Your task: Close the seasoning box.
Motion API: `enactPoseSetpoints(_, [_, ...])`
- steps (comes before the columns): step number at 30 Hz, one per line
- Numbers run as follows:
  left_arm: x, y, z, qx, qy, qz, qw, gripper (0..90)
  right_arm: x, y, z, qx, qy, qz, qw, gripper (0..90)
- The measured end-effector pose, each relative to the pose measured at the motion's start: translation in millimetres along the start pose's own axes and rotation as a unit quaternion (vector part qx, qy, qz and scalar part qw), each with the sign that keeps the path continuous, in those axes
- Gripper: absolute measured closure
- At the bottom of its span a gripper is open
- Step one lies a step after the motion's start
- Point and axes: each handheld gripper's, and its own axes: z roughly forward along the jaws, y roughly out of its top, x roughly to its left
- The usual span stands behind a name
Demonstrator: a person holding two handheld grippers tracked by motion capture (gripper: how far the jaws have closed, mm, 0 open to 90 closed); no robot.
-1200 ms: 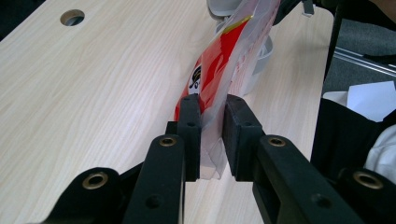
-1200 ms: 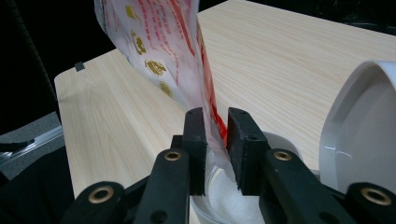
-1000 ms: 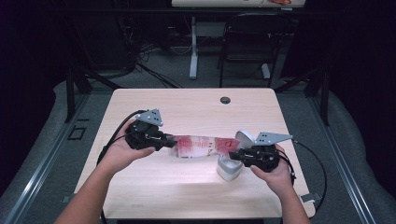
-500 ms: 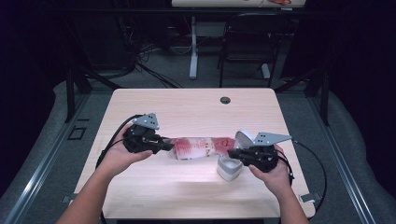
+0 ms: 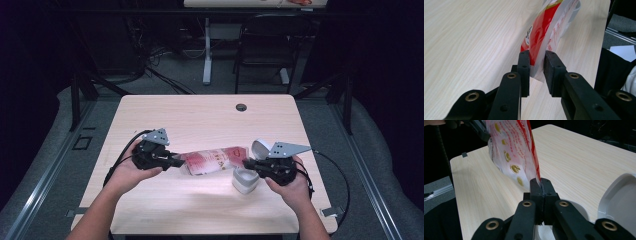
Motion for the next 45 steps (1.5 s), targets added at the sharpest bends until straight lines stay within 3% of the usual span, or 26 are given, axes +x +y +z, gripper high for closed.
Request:
enactPoseSetpoints(14, [1.5, -17.9, 11.1, -0.009, -0.006, -0.013, 0.9999, 75.0, 4.4, 3.9, 1.4, -0.004, -0.007, -0.005, 1.0000, 90.0])
enactPoseSetpoints(21, [-1.4, -23.3, 14.6, -0.009, 0.006, -0.008, 0.9999, 73.4, 6.2, 5.2, 1.4, -0.006, -0.004, -0.007, 0.9999, 90.0])
enactPoseSetpoints(29, [-2.7, -36.2, 14.2, -0.035, 0.028, -0.005, 0.9990, 66.3, 10.2, 14.1, 4.2, 0.015, 0.006, -0.027, 0.9995, 90.0])
enactPoseSetpoints(45, [0.4, -51.9, 15.5, -0.059, 0.039, -0.015, 0.9974, 58.3, 17.8, 35.6, 11.7, 0.055, -0.001, -0.060, 0.9967, 90.0])
